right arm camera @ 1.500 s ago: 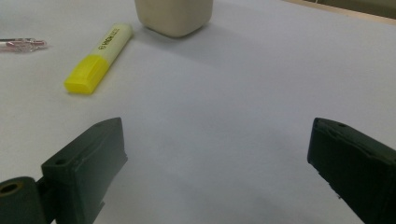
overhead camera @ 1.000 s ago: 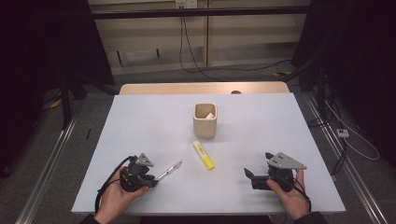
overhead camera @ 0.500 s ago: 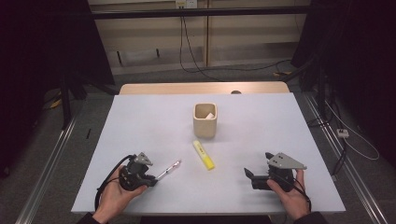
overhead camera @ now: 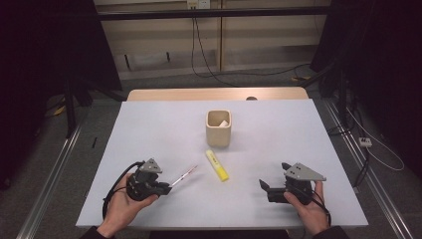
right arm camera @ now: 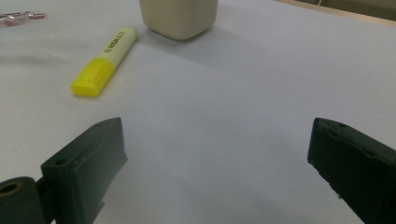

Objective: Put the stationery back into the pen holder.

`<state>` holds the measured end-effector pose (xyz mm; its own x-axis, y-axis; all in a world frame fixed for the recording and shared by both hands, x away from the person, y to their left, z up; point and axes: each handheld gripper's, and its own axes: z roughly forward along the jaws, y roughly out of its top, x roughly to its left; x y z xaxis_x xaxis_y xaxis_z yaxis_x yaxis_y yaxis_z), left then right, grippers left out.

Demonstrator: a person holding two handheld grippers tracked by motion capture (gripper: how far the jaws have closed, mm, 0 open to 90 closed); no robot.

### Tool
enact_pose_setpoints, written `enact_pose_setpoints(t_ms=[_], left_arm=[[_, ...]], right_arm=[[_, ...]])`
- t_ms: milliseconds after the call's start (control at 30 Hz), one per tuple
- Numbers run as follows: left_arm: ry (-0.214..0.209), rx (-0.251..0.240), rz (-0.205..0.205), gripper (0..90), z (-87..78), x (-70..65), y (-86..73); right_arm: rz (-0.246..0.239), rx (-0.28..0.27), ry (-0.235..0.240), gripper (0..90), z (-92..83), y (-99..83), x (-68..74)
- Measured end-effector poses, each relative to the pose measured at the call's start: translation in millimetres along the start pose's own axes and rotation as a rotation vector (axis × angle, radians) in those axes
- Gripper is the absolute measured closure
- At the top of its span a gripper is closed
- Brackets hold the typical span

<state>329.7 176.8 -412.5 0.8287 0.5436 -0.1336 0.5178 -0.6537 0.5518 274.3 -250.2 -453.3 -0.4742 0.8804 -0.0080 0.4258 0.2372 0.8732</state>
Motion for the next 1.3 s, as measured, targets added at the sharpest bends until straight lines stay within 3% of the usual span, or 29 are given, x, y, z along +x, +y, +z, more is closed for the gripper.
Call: enact_pose_setpoints(t_ms=[200,333,467,567,667,767,867,900,933,967,1033,1067,1300], left_arm=[[-0.023,-0.023,0.028,80.7,6.4,-4.5,10.3],[-0.027,-0.044,0.073,80.7,8.8,-9.0,17.9],[-0.037,-0.052,0.085,80.7,9.9,-12.5,24.2],[-0.055,-0.065,0.071,80.7,14.6,-14.7,28.8],[-0.060,-0.060,0.095,80.7,19.4,-16.0,34.9],[-0.074,-0.068,0.101,80.6,26.5,-19.8,40.7],[-0.079,-0.031,0.157,80.6,28.6,-21.2,46.9],[-0.082,-0.049,0.138,80.6,29.8,-23.3,48.2],[-0.082,-0.039,0.156,80.6,29.7,-22.6,50.4],[-0.085,-0.051,0.139,80.6,30.5,-23.6,51.8],[-0.091,-0.043,0.153,80.6,30.9,-21.9,54.6],[-0.094,-0.048,0.141,80.6,31.8,-22.4,55.2],[-0.103,-0.035,0.154,80.6,32.3,-18.2,61.4]], right_arm=[[-0.004,-0.008,0.008,3.7,0.5,1.7,3.4],[0.012,-0.013,0.023,3.8,5.4,3.5,6.0],[-0.003,-0.021,0.029,3.8,8.6,5.8,10.6],[-0.015,-0.027,0.029,3.5,10.0,7.0,14.4],[-0.025,-0.042,0.027,3.5,12.5,8.6,21.3],[-0.055,-0.041,0.040,3.7,15.4,10.9,31.5],[-0.076,-0.045,0.060,4.0,18.1,12.4,40.1],[-0.079,-0.045,0.073,3.9,18.4,12.7,42.6],[-0.085,-0.047,0.081,3.8,18.8,13.1,44.8],[-0.093,-0.048,0.085,3.8,19.0,13.6,46.7],[-0.108,-0.052,0.092,3.9,19.6,14.6,49.5],[-0.113,-0.056,0.090,4.0,19.7,15.0,51.2],[-0.188,-0.072,0.086,4.5,20.2,18.7,61.6]])
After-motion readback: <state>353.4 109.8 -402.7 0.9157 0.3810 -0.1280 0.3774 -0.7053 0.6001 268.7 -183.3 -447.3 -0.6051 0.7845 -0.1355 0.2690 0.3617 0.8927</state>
